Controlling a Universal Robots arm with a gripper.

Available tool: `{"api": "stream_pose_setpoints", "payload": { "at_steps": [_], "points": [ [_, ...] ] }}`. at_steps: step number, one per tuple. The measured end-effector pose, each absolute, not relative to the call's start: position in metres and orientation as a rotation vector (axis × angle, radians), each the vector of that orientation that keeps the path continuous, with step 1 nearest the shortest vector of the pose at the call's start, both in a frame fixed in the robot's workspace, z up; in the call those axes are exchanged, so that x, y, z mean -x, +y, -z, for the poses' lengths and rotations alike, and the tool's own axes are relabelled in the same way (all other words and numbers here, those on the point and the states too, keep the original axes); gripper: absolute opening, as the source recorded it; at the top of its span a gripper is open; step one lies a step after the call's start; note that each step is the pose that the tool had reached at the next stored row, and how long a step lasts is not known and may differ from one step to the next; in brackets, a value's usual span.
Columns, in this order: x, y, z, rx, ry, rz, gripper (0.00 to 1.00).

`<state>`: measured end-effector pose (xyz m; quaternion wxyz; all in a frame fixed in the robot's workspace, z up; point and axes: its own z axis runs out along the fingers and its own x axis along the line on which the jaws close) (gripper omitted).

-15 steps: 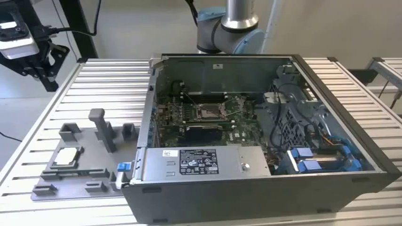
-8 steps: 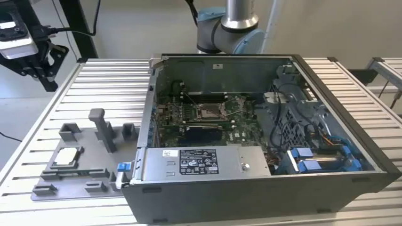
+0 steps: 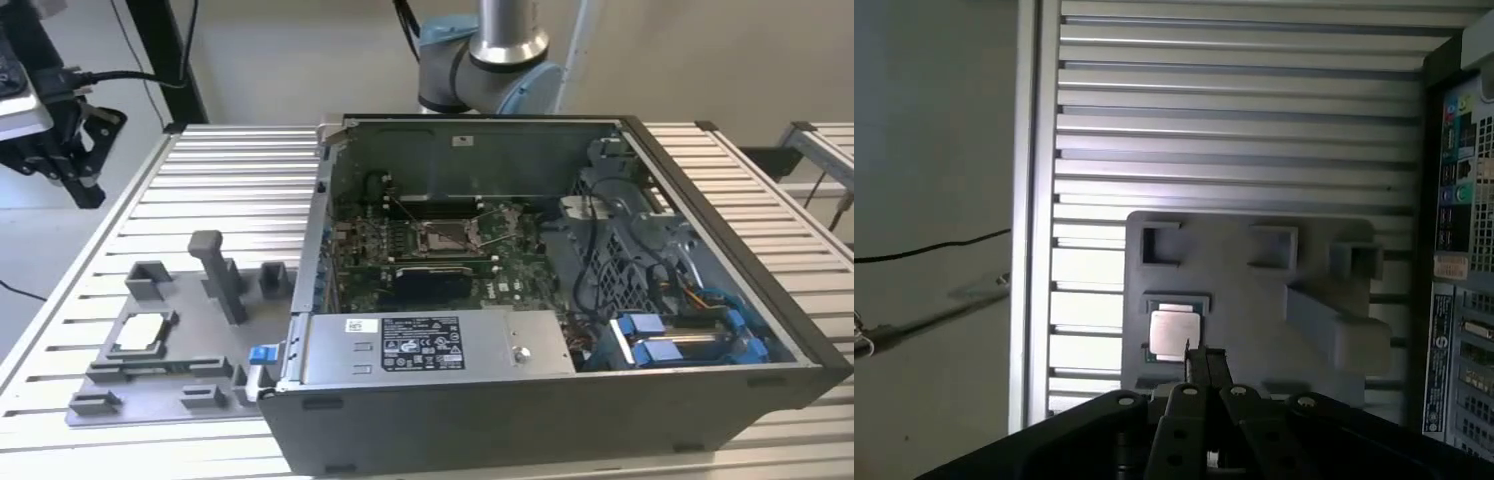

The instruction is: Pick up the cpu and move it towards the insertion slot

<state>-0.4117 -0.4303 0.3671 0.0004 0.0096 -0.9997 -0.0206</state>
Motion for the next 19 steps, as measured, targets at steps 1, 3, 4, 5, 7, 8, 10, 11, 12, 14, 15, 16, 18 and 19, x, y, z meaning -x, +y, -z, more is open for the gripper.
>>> {"api": "stream_pose_setpoints", "payload": {
  "at_steps": [1, 3, 4, 5, 7, 8, 10, 11, 12, 14, 15, 16, 18, 19],
  "points": [
    [0.4136, -0.4308, -0.367, -0.03, -3.14, 0.065, 0.0],
    [0.4144, -0.431, -0.367, -0.03, -3.14, 0.065, 0.0],
    [0.4144, -0.431, -0.367, -0.03, -3.14, 0.065, 0.0],
    [0.4146, -0.4309, -0.367, -0.03, -3.14, 0.065, 0.0],
    [0.4147, -0.4309, -0.367, -0.03, -3.14, 0.065, 0.0],
    [0.4147, -0.4309, -0.367, -0.03, -3.14, 0.065, 0.0],
    [0.4148, -0.4309, -0.367, -0.03, -3.14, 0.065, 0.0],
    [0.4148, -0.4309, -0.367, -0.03, -3.14, 0.065, 0.0],
    [0.4148, -0.4309, -0.367, -0.03, -3.14, 0.065, 0.0],
    [0.4148, -0.4309, -0.367, -0.03, -3.14, 0.065, 0.0],
    [0.4148, -0.4309, -0.367, -0.03, -3.14, 0.065, 0.0],
    [0.4148, -0.4309, -0.367, -0.03, -3.14, 0.065, 0.0],
    [0.4149, -0.4309, -0.367, -0.03, -3.14, 0.065, 1.0],
    [0.4149, -0.4309, -0.367, -0.03, -3.14, 0.065, 1.0]
  ]
}}
